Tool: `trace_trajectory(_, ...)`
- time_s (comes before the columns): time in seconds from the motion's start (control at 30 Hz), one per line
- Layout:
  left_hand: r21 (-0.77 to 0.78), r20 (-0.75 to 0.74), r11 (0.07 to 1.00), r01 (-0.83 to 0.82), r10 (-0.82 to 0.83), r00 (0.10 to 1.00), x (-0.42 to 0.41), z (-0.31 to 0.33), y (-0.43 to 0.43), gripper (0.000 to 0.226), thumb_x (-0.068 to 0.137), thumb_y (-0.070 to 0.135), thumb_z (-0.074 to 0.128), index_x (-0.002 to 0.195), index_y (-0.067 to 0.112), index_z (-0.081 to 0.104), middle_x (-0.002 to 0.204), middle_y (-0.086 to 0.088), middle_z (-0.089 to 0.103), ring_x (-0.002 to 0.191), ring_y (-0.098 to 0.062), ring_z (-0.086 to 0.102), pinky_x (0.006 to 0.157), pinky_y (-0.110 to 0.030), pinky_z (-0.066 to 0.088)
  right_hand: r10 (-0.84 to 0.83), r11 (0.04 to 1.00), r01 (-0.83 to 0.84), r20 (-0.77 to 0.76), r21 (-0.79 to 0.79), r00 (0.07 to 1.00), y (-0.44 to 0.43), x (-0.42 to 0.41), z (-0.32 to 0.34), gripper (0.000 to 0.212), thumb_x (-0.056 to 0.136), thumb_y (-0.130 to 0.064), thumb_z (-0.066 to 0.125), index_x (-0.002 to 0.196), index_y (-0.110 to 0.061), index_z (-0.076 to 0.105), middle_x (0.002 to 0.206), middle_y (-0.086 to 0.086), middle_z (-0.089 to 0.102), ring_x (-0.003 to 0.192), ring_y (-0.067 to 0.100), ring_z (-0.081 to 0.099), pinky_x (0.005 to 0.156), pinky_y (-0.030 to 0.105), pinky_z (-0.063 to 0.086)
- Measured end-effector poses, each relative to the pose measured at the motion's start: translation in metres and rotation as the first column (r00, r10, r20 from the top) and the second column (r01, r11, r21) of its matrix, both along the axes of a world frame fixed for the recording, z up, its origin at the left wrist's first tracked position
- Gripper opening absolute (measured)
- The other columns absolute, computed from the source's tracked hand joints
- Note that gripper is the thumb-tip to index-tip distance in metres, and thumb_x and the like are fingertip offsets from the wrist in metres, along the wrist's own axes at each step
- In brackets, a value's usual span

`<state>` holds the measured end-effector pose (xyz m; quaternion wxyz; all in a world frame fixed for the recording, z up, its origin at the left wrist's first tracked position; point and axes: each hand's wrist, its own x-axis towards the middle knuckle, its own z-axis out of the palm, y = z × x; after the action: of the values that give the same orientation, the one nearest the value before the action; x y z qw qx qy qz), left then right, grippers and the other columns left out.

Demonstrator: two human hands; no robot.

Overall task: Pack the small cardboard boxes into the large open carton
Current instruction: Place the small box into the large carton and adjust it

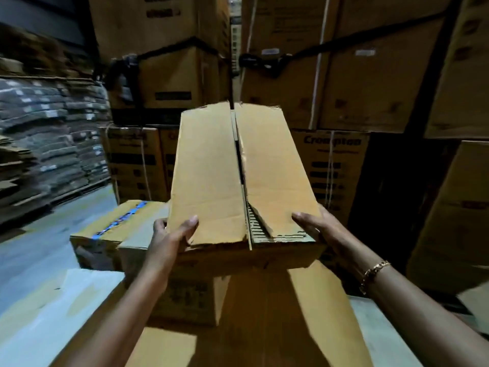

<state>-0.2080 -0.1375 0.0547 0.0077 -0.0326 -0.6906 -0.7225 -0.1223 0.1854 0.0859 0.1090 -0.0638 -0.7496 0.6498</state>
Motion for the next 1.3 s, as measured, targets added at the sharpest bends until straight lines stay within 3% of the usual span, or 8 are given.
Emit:
trace_trajectory(0.1, -0.043, -0.034, 0.997, 0.066, -0.067, 0.997, 0.045, -0.007, 0.05, 0.083, 0.06, 0.061, 0.078, 0.131, 0.029, 0.047, 0.119, 0.003, 0.066, 0.108, -0.021, 0.065, 0.095, -0.048, 0.052, -0.102, 0.995, 0.102, -0.055, 0.003, 0.993, 0.036, 0.061, -0.009, 0.053, 0.089, -0.027, 0.077, 0.136, -0.024, 0.051, 0.119, -0.004, 0.071, 0.092, -0.003, 0.072, 0.07, 0.01, 0.054)
trace_trajectory(0.27, -0.026, -0.143, 0.976, 0.218, -0.219, 0.965, 0.13, -0.022, 0.14, 0.079, 0.059, 0.056, 0.083, 0.131, 0.032, 0.061, 0.113, 0.007, 0.076, 0.104, -0.014, 0.072, 0.09, -0.041, 0.056, -0.212, 0.977, 0.212, -0.052, -0.006, 0.976, 0.113, 0.184, -0.024, 0.075, 0.071, -0.043, 0.092, 0.135, -0.031, 0.054, 0.126, -0.001, 0.072, 0.114, 0.014, 0.07, 0.1, 0.033, 0.054)
trace_trajectory(0.43, -0.042, -0.178, 0.938, 0.345, -0.347, 0.921, 0.219, -0.045, 0.241, 0.088, 0.057, 0.068, 0.079, 0.137, 0.04, 0.055, 0.121, 0.007, 0.071, 0.111, -0.018, 0.067, 0.093, -0.045, 0.056, -0.336, 0.942, 0.335, -0.045, -0.018, 0.941, 0.195, 0.321, -0.036, 0.059, 0.087, -0.024, 0.08, 0.138, -0.028, 0.051, 0.128, 0.002, 0.07, 0.111, 0.011, 0.071, 0.089, 0.024, 0.058)
trace_trajectory(0.63, 0.02, -0.18, 0.869, 0.494, -0.483, 0.857, 0.299, -0.049, 0.353, 0.08, 0.06, 0.066, 0.078, 0.133, 0.044, 0.056, 0.117, 0.012, 0.073, 0.11, -0.011, 0.069, 0.094, -0.037, 0.054, -0.491, 0.868, 0.494, -0.061, 0.053, 0.869, 0.277, 0.442, -0.028, 0.075, 0.079, -0.04, 0.086, 0.142, -0.036, 0.048, 0.126, -0.007, 0.071, 0.115, 0.011, 0.069, 0.091, 0.029, 0.058)
trace_trajectory(0.87, 0.07, -0.191, 0.764, 0.642, -0.621, 0.76, 0.361, -0.058, 0.491, 0.074, 0.064, 0.06, 0.08, 0.132, 0.041, 0.059, 0.119, 0.013, 0.073, 0.113, -0.012, 0.068, 0.095, -0.036, 0.053, -0.601, 0.791, 0.606, -0.074, 0.085, 0.796, 0.376, 0.539, -0.029, 0.07, 0.08, -0.032, 0.086, 0.14, -0.032, 0.05, 0.127, -0.005, 0.071, 0.117, 0.012, 0.069, 0.099, 0.028, 0.055)
trace_trajectory(1.03, 0.075, -0.197, 0.724, 0.686, -0.663, 0.722, 0.396, -0.077, 0.59, 0.069, 0.07, 0.059, 0.08, 0.133, 0.046, 0.056, 0.124, 0.012, 0.071, 0.116, -0.012, 0.067, 0.105, -0.05, 0.05, -0.681, 0.715, 0.683, -0.074, 0.147, 0.728, 0.461, 0.583, -0.037, 0.088, 0.068, -0.048, 0.086, 0.146, -0.031, 0.048, 0.13, -0.005, 0.07, 0.12, 0.012, 0.067, 0.105, 0.034, 0.051)
trace_trajectory(1.2, 0.033, -0.195, 0.71, 0.703, -0.686, 0.701, 0.429, -0.079, 0.686, 0.083, 0.068, 0.071, 0.077, 0.141, 0.044, 0.05, 0.129, 0.015, 0.068, 0.12, -0.01, 0.064, 0.106, -0.048, 0.05, -0.742, 0.647, 0.74, -0.073, 0.185, 0.667, 0.548, 0.625, -0.027, 0.094, 0.065, -0.041, 0.083, 0.149, -0.023, 0.044, 0.128, 0.001, 0.07, 0.118, 0.016, 0.067, 0.097, 0.028, 0.055)
trace_trajectory(1.3, 0.007, -0.172, 0.719, 0.695, -0.684, 0.709, 0.452, -0.078, 0.727, 0.086, 0.067, 0.076, 0.076, 0.143, 0.047, 0.046, 0.13, 0.017, 0.067, 0.121, -0.008, 0.063, 0.106, -0.046, 0.05, -0.74, 0.653, 0.737, -0.061, 0.175, 0.67, 0.593, 0.644, -0.024, 0.085, 0.069, -0.03, 0.079, 0.147, -0.018, 0.046, 0.126, 0.003, 0.069, 0.111, 0.01, 0.069, 0.081, 0.017, 0.057)
